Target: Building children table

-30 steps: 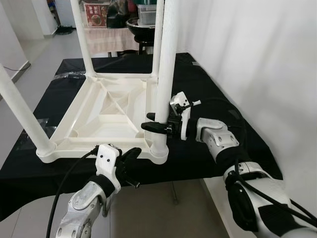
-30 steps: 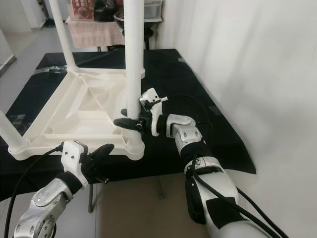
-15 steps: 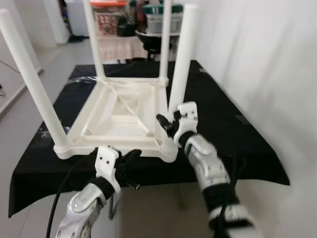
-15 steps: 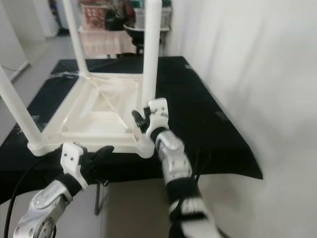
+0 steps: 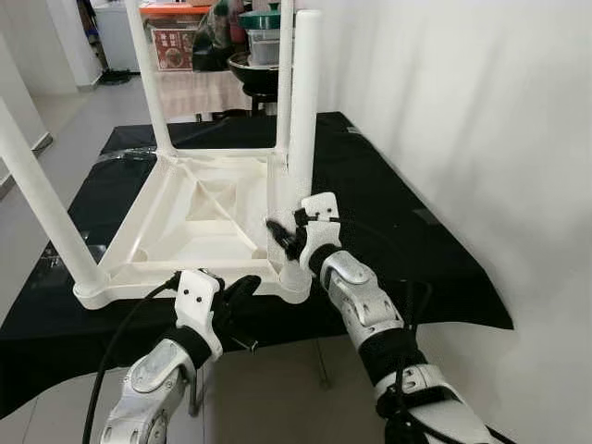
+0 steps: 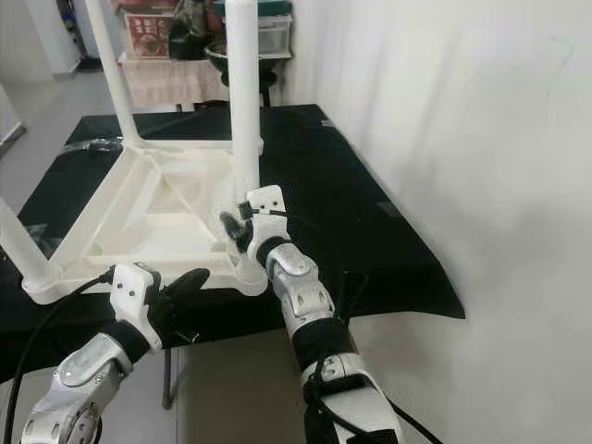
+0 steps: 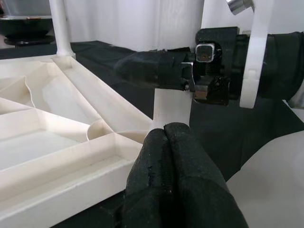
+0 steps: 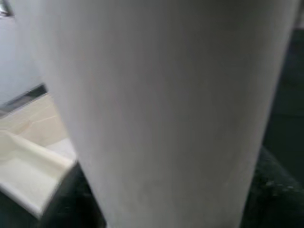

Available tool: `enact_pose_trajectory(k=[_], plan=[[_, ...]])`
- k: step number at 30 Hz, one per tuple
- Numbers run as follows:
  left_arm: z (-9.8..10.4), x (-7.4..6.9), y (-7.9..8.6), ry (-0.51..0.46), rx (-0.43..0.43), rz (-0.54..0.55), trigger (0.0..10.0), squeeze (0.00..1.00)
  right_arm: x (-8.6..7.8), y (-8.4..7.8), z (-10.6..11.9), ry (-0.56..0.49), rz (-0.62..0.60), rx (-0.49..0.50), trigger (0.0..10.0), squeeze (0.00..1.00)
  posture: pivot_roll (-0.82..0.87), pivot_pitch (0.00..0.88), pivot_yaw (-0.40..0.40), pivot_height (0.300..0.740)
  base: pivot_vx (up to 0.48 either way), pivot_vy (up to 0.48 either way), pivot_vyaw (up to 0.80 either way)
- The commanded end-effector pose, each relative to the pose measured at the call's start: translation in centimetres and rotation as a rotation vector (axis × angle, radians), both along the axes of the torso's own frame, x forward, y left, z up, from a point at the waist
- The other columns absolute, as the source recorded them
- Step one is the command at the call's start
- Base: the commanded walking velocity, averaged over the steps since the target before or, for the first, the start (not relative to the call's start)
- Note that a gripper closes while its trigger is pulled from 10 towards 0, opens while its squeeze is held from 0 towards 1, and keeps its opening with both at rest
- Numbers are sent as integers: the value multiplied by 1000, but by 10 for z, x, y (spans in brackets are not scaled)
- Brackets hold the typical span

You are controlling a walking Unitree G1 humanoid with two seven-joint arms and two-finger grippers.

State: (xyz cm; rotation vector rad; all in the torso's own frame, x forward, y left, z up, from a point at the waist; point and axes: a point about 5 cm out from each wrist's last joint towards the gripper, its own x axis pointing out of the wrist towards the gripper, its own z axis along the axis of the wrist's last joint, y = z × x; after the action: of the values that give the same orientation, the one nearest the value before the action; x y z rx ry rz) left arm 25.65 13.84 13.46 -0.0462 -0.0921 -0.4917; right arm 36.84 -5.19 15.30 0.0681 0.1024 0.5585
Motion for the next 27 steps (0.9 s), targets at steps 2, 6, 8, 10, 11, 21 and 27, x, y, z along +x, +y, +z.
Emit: enact_pose_trajectory(k=[2, 6, 8, 10, 11, 21, 27], plan=[[-2, 0, 0, 12, 8, -1, 10000, 0, 8, -4, 25, -69, 189, 53, 10000, 1000, 30, 0, -37, 740, 0, 0, 0], [-2, -1, -1, 12, 7, -3, 10000, 0, 10, -20, 29, -87, 421, -24, 10000, 0, 40, 0, -45, 740, 0, 0, 0], [-2, -1, -1, 12, 7, -2, 10000, 0, 9, -24, 28, -85, 470, -56, 10000, 0, 46, 0, -50, 740, 0, 0, 0], [-2, -2, -2, 11, 6, 0, 10000, 0, 9, -29, 27, -72, 510, -82, 10000, 0, 52, 0, -52, 740, 0, 0, 0], [-2, -2, -2, 11, 6, 1, 10000, 0, 10, -32, 26, -63, 528, -101, 10000, 0, 52, 0, -52, 740, 0, 0, 0], [-2, -7, -3, 17, 8, -1, 10000, 0, 16, -50, 34, 7, 558, -12, 0, 0, 75, 0, -55, 740, 0, 0, 0], [-3, -9, -3, 21, 7, -5, 10000, 0, 13, -61, 34, 19, 623, 24, 0, 0, 67, 0, -50, 740, 0, 0, 0]])
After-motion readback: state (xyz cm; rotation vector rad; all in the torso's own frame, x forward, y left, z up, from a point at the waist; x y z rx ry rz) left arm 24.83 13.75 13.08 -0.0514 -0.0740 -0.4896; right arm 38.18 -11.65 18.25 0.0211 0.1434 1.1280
